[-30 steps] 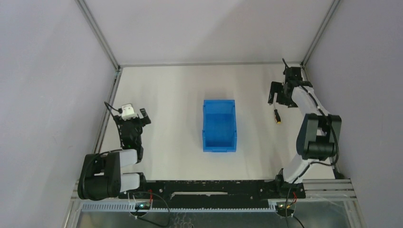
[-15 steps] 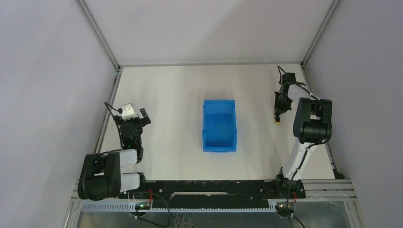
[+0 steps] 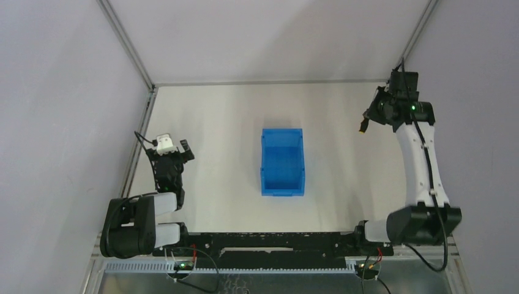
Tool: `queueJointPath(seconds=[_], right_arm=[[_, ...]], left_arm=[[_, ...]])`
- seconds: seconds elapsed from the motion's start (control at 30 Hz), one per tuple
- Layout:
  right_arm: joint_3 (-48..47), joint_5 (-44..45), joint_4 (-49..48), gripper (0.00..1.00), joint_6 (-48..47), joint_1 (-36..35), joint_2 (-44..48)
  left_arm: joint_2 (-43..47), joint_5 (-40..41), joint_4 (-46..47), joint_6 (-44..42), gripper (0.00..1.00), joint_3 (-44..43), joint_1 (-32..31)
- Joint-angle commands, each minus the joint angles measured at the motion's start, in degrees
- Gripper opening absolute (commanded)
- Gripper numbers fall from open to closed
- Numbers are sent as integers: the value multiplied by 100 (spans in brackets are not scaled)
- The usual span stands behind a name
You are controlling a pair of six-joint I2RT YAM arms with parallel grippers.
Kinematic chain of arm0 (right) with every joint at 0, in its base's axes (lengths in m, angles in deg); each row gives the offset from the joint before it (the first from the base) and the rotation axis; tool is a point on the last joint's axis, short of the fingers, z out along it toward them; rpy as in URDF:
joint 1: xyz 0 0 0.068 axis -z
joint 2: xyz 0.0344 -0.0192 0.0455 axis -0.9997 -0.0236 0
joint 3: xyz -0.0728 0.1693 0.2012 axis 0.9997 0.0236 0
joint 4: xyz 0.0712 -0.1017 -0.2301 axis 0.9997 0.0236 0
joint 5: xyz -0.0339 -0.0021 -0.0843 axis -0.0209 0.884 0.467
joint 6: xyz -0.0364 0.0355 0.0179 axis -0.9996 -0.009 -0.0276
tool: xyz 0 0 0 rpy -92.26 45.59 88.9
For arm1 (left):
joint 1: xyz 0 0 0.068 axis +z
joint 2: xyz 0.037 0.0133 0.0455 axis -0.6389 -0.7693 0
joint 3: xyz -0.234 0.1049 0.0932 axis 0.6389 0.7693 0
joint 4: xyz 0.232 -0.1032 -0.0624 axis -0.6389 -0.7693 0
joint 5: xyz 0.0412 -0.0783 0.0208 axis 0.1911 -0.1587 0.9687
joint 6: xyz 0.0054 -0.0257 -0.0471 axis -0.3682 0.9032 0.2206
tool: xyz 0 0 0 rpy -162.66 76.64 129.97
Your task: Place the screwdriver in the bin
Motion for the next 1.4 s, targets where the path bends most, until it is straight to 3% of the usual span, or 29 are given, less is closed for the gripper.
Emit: queueJointPath(seconds=[0.0, 0.2, 0.4, 0.7, 0.87, 1.2, 1.37], right_arm=[[-108, -836, 435, 0, 935, -476, 615], [-92, -1330, -208, 0, 1572, -2386, 1012], [244, -288, -762, 0, 2095, -3819, 757], [1324, 1541, -1474, 0, 3070, -5062, -152], [1523, 1711, -1706, 1, 3317, -5294, -993], [1716, 1933, -2058, 29, 3750, -5577, -2070], [1714, 2255, -2047, 50, 3627, -5579, -1641]], left_arm=[[44, 14, 184, -112, 100, -153, -28], [40, 10, 184, -112, 100, -156, -24], [40, 14, 184, -112, 100, -154, -34], [44, 14, 184, -112, 100, -159, -24], [44, 14, 184, -112, 100, -159, -28], [40, 11, 184, -112, 100, -156, -26], [42, 10, 184, -113, 100, -160, -28]])
